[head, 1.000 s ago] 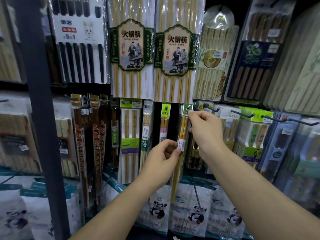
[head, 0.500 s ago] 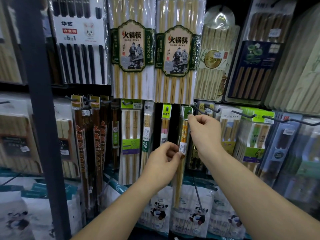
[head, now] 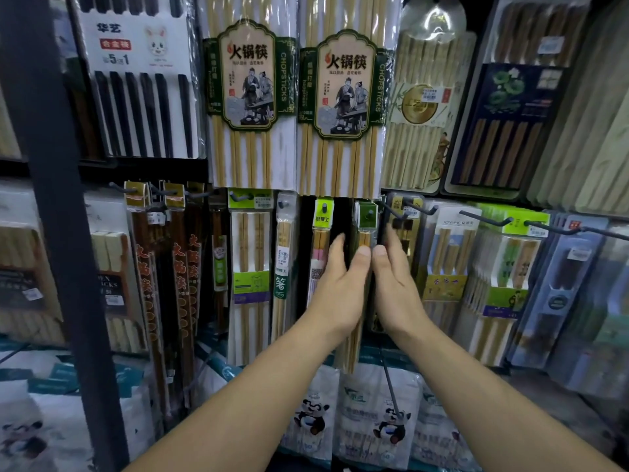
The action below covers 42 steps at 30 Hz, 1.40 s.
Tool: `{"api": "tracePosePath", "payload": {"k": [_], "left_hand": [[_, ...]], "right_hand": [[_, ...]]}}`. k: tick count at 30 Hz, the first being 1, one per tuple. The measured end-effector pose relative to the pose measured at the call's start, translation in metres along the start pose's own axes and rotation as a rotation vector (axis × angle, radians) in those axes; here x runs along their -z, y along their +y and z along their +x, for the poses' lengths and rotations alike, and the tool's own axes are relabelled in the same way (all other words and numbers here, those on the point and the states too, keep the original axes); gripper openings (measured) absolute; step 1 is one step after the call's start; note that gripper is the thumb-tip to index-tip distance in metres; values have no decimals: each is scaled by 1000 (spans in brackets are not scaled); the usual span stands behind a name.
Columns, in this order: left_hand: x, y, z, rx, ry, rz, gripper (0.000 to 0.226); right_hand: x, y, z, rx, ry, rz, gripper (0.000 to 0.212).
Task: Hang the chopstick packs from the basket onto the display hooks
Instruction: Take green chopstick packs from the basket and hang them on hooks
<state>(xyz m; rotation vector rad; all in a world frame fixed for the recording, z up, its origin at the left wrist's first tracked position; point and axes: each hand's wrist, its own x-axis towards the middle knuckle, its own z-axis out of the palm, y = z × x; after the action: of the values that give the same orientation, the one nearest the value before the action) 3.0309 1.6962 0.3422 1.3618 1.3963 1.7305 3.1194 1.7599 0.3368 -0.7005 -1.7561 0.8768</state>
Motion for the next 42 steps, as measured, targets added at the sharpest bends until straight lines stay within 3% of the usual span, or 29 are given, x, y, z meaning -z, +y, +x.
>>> {"api": "tracePosePath", "payload": {"k": [4, 8, 11, 26, 32, 38, 42], "left_hand": [[-5, -6, 19, 33, -8, -117, 62], [-8, -17, 31, 11, -44, -194, 55], [-9, -24, 37, -17, -34, -198, 53], [-22, -34, 58, -10, 60, -230, 55], [-18, -42, 49, 64, 31, -326, 82], [-16, -54, 47, 178, 10, -389, 55], [-15, -68, 41, 231, -2, -382, 80]], "right_hand": [[-11, 12, 6, -71, -122, 139, 75], [-26, 19, 11, -189, -121, 333, 66], [-32, 20, 16, -177, -119, 410, 59], [-34, 33, 40, -218, -102, 418, 60], [-36, 41, 35, -266, -185, 553, 66], [-40, 45, 29, -289, -155, 541, 84], [-40, 56, 22, -313, -148, 519, 92]]}}
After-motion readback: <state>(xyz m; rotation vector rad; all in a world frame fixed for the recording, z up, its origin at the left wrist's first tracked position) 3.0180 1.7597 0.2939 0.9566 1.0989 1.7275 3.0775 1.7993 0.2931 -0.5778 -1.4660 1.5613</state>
